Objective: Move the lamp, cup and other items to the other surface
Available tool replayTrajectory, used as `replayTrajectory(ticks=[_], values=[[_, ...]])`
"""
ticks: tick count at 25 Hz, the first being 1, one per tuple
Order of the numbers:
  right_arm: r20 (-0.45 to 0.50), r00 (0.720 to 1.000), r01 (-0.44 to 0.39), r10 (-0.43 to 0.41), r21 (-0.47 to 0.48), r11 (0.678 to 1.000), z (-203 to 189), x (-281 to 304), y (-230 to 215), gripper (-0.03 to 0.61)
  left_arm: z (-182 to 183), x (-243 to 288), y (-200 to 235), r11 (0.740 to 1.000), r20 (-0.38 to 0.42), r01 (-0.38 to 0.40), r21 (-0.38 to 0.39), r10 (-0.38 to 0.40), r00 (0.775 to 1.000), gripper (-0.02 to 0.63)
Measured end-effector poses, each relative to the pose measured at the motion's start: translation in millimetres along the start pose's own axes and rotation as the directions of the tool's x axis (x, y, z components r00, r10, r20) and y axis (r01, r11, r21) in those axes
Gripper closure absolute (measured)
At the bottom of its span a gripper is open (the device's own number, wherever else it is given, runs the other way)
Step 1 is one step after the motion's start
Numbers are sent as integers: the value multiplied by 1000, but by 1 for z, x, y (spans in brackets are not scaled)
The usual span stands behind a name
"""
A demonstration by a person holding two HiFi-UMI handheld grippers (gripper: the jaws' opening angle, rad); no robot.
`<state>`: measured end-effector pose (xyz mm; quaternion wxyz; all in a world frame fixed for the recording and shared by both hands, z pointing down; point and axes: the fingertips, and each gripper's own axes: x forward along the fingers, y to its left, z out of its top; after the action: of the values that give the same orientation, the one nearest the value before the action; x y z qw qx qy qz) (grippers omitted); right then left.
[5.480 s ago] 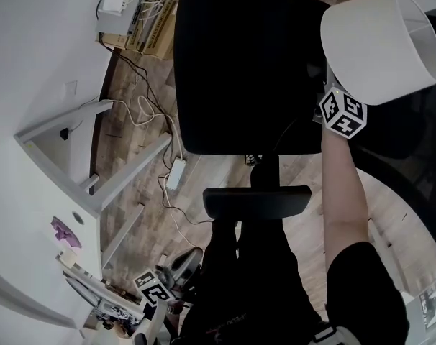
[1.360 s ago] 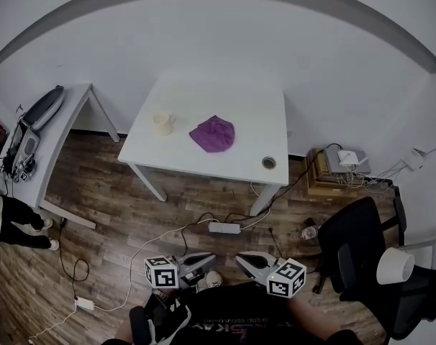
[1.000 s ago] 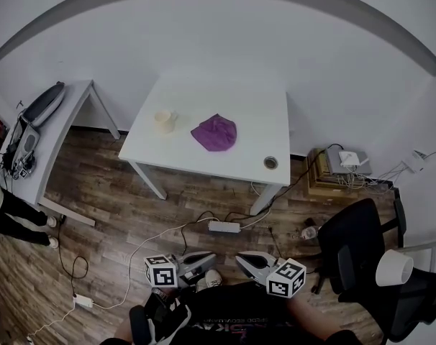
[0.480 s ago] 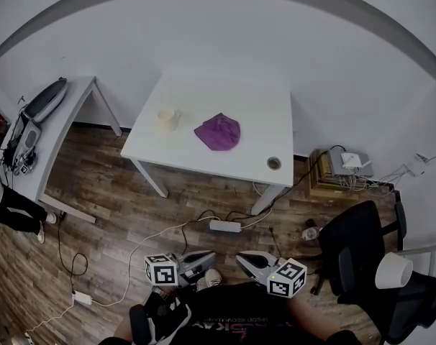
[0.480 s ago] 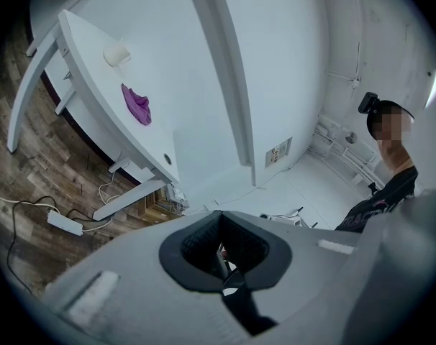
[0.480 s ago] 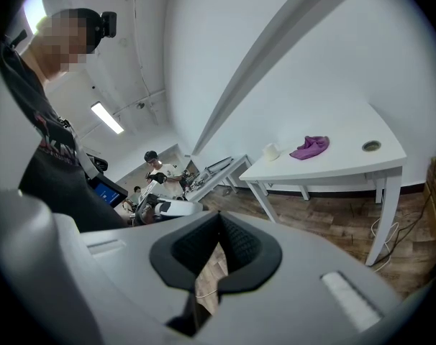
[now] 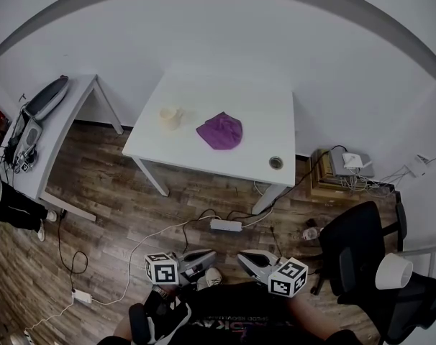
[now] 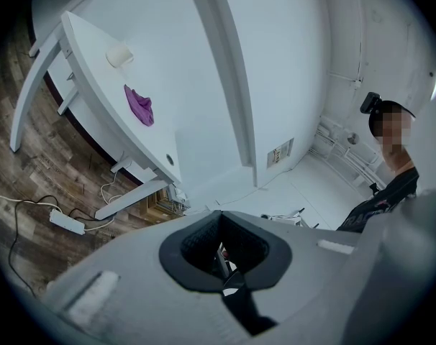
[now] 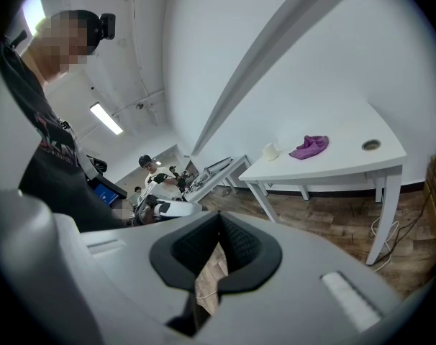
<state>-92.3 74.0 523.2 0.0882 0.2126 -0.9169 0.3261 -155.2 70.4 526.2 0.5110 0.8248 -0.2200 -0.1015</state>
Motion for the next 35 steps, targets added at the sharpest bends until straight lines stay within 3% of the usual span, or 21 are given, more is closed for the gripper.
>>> replayTrajectory(ticks=[7,17,23,28,35], values=[[57,998,37,-39,23,999,8,-2,-6,571,2,-6,4,1000,12,4,-2,-4,1000,618],[130,984,117,-124,61,991,23,-8,-15,512,7,-11,5,1000,-35,17,-2,-17,999,618],[137,981,133,-139,56,990,34,-9,-24,500,12,-14,13,1000,-12,-4,4,4,1000,618],[125,985,115,-121,58,992,51,7,-41,485,21,-19,20,999,22,-47,25,47,999,618],[66,998,23,-21,-32,999,92,53,-61,455,47,-41,31,988,158,-157,2,155,975,618]])
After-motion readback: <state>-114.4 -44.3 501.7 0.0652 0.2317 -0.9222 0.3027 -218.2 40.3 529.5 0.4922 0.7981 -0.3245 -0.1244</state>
